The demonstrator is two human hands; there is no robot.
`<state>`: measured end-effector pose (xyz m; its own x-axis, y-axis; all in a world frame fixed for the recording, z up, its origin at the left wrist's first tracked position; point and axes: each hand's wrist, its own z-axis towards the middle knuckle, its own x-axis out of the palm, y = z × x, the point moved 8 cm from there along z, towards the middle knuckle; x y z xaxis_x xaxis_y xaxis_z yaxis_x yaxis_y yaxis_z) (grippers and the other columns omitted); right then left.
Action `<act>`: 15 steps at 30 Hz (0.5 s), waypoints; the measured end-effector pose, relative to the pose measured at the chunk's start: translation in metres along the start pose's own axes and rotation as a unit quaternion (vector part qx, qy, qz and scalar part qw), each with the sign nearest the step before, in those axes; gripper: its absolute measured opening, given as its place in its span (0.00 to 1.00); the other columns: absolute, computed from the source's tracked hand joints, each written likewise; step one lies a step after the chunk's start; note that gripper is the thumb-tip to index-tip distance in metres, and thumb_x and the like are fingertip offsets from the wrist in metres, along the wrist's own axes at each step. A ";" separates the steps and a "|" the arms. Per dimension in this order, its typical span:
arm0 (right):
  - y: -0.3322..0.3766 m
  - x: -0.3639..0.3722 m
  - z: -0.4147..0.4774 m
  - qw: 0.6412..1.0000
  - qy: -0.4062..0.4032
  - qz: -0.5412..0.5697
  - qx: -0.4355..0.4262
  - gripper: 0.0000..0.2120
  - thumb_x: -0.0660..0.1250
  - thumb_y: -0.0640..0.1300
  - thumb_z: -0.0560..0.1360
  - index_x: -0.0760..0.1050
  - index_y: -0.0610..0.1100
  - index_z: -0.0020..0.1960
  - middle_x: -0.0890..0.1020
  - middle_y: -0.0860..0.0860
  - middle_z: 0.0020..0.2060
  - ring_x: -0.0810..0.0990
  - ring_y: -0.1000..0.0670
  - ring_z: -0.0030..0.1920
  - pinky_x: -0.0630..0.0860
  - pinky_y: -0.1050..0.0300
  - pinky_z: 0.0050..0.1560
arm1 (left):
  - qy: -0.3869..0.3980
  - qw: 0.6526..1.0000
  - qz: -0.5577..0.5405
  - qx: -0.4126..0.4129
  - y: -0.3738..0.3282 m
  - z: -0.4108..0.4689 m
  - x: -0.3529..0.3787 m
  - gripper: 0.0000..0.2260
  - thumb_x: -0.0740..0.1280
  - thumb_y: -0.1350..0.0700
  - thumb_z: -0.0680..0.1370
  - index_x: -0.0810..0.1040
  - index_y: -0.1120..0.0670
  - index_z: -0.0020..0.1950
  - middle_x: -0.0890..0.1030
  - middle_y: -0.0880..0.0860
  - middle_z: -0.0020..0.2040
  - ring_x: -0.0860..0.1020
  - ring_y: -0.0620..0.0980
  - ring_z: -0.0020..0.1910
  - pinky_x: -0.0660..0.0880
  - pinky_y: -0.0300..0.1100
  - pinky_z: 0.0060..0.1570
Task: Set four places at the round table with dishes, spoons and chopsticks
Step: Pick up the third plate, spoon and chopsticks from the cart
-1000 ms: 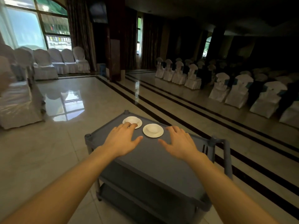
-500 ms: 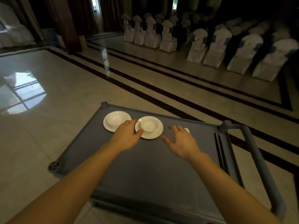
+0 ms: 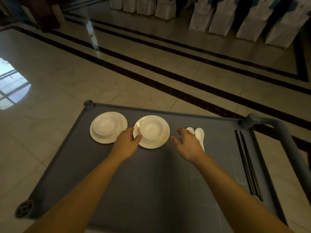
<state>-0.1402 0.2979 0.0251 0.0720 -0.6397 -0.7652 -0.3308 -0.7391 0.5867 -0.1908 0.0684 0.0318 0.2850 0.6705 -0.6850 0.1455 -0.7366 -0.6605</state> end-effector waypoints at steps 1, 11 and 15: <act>-0.002 0.002 0.008 1.000 0.004 0.008 0.006 0.26 0.61 0.58 0.81 0.66 0.46 0.74 0.72 0.47 0.73 0.76 0.43 0.67 0.76 0.45 0.65 | -0.002 1.000 -0.004 -0.009 0.001 0.006 0.001 0.20 0.64 0.51 0.82 0.71 0.59 0.71 0.76 0.59 0.68 0.75 0.57 0.65 0.67 0.42 0.55; -0.023 0.038 0.073 0.994 0.063 0.058 0.067 0.15 0.56 0.48 0.84 0.72 0.40 0.65 0.80 0.41 0.61 0.78 0.45 0.53 0.74 0.48 0.60 | 0.023 0.992 -0.028 -0.117 0.029 0.059 0.026 0.27 0.60 0.44 0.83 0.65 0.61 0.75 0.70 0.60 0.73 0.71 0.60 0.70 0.68 0.49 0.63; -0.032 0.054 0.084 0.990 0.080 0.069 0.091 0.14 0.59 0.47 0.83 0.73 0.41 0.65 0.81 0.43 0.58 0.80 0.43 0.55 0.74 0.49 0.59 | 0.018 0.993 -0.038 -0.112 0.037 0.077 0.033 0.24 0.60 0.43 0.82 0.70 0.59 0.70 0.75 0.58 0.67 0.74 0.59 0.64 0.69 0.48 0.57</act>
<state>-0.2044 0.3051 -0.0572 0.1590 -0.7675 -0.6210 -0.5107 -0.6023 0.6136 -0.2491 0.0702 -0.0389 0.2984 0.7247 -0.6211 0.3730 -0.6875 -0.6230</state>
